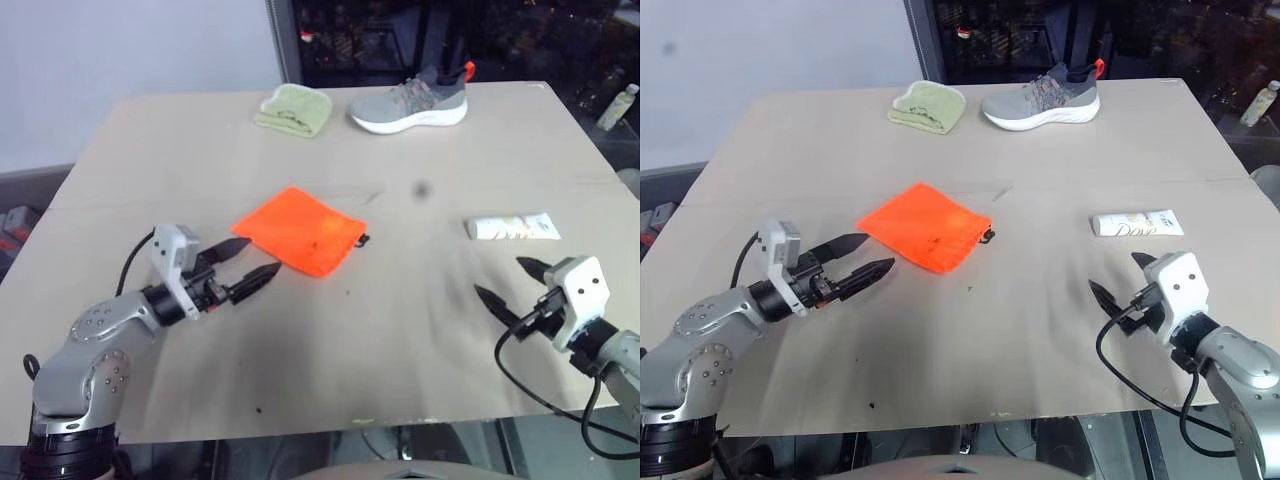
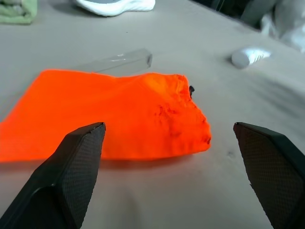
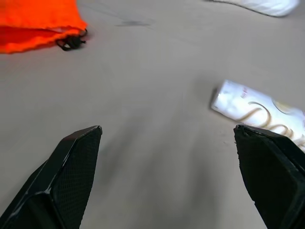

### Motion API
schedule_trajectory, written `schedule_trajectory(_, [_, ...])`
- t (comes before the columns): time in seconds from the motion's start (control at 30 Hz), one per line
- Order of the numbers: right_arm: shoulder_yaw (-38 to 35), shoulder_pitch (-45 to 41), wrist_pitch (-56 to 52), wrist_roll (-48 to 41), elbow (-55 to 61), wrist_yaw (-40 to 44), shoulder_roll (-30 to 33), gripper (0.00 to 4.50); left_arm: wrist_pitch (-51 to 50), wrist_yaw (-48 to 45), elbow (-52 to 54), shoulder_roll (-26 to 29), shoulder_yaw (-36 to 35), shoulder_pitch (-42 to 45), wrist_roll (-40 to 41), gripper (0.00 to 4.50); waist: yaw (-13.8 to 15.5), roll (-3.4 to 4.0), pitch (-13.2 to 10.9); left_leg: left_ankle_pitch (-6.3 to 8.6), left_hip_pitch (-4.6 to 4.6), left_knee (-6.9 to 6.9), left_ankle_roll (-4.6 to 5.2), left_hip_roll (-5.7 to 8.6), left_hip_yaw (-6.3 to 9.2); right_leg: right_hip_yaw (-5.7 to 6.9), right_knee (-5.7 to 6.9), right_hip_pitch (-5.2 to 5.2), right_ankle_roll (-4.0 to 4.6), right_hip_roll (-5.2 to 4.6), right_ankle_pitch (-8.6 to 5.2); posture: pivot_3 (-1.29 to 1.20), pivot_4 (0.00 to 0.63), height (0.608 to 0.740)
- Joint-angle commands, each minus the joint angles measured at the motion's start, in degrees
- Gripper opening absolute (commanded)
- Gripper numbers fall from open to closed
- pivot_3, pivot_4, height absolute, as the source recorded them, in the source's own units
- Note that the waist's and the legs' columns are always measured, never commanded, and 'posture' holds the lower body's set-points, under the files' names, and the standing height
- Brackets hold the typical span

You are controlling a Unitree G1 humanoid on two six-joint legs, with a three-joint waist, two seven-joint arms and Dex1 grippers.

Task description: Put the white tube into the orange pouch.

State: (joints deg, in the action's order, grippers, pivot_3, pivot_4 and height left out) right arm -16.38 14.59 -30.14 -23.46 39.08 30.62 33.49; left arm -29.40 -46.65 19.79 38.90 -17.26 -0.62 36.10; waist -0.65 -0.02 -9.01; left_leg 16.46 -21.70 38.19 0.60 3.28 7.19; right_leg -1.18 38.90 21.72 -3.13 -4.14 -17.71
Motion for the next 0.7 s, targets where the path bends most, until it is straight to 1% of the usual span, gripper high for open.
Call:
schedule_trajectory(0.03, [-0.2, -0.59, -0.51, -0.57, 2.89, -0.59, 0.42, 4.5, 8.15, -2.38, 2.86, 1.97, 2.95, -1.26, -6.85, 4.47, 0.01, -0.01, 0.0, 0.0, 0.0, 0.0, 0.0, 0.0, 0.0, 0.0, 0.0, 0.0, 0.0, 0.0, 0.0, 0.0, 0.15, 0.74])
schedule_trajectory(0.1, [0.05, -0.21, -0.67, -0.52, 3.73, 0.06, 1.0, 4.5, 16.7, -0.66, 2.35, 3.09, 6.46, -1.48, -16.5, 4.47, 0.05, 0.0, 0.0, 0.0, -0.01, 0.0, 0.0, 0.03, -0.02, -0.01, -0.02, 0.0, 0.0, -0.01, 0.0, 0.0, 0.15, 0.74])
schedule_trajectory(0.13, [0.25, 0.1, -0.7, -0.63, 4.27, 0.58, 1.3, 4.5, 19.84, -0.05, 1.48, 3.43, 7.86, -1.28, -19.91, 4.47, 0.1, 0.0, 0.0, 0.0, -0.01, 0.0, 0.0, 0.03, -0.03, -0.03, -0.02, 0.0, 0.0, -0.03, 0.0, 0.0, 0.15, 0.74])
schedule_trajectory(0.17, [0.6, 0.34, -0.94, -0.84, 4.97, 0.79, 1.41, 4.5, 22.57, 0.17, 0.37, 3.42, 8.63, -0.91, -21.96, 4.47, 0.16, 0.0, 0.0, 0.0, -0.01, -0.01, 0.0, 0.03, -0.02, -0.02, -0.03, -0.01, 0.0, -0.02, 0.0, 0.0, 0.15, 0.74])
schedule_trajectory(0.2, [0.94, 0.56, -1.23, -1.23, 5.78, 0.95, 1.44, 4.5, 22.63, 0.55, -0.27, 2.78, 8.77, -0.14, -21.91, 4.47, 0.19, 0.0, 0.0, 0.0, -0.01, -0.01, 0.0, 0.03, -0.02, -0.02, -0.03, 0.0, 0.0, -0.02, 0.0, 0.0, 0.15, 0.74])
schedule_trajectory(0.27, [1.59, 0.93, -1.94, -2.1, 7.34, 1.1, 1.53, 4.5, 18.77, 0.48, 0.02, 1.72, 8.7, 1.16, -18.81, 4.47, 0.2, -0.01, 0.0, 0.0, -0.01, -0.02, 0.0, 0.02, -0.01, 0.0, -0.02, 0.0, 0.0, -0.01, 0.0, 0.0, 0.15, 0.74])
schedule_trajectory(0.37, [2.46, 1.08, -2.59, -2.04, 8.62, 0.21, 1.44, 4.5, 7.63, 2.06, 2.08, -0.1, 7.95, 3.5, -10.99, 4.47, 0.05, 0.0, 0.0, 0.01, -0.02, -0.01, 0.02, 0.01, 0.0, 0.02, -0.01, 0.0, 0.0, -0.01, 0.0, 0.0, 0.15, 0.74])
schedule_trajectory(0.47, [3.23, 0.77, -3.12, -1.86, 9.24, -0.88, 1.17, 4.5, 1.32, 4.49, 4.17, -1.13, 8.42, 5.42, -8.36, 4.47, -0.02, -0.03, -0.01, 0.01, -0.03, 0.02, 0.02, 0.02, 0.0, 0.03, -0.01, 0.0, -0.01, 0.01, 0.01, 0.0, 0.15, 0.74])
schedule_trajectory(0.6, [4.43, 0.24, -4.12, -1.74, 10.51, -2.74, 0.63, 4.5, -5.51, 10.23, 6.57, -0.83, 12.07, 7.49, -12.33, 4.47, -0.06, -0.03, -0.01, 0.0, -0.01, 0.01, 0.01, 0.02, 0.0, 0.01, 0.03, 0.0, -0.01, 0.04, 0.01, 0.0, 0.15, 0.74])
schedule_trajectory(0.7, [4.35, 0.32, -4.48, -1.91, 11.03, -3.5, 0.52, 4.5, -7.7, 13.89, 6.99, -2.48, 16.09, 9.53, -15.27, 4.47, 0.02, -0.04, -0.01, 0.0, -0.01, 0.02, 0.01, 0.07, 0.0, 0.02, 0.04, 0.0, -0.02, 0.09, 0.01, 0.0, 0.15, 0.74])
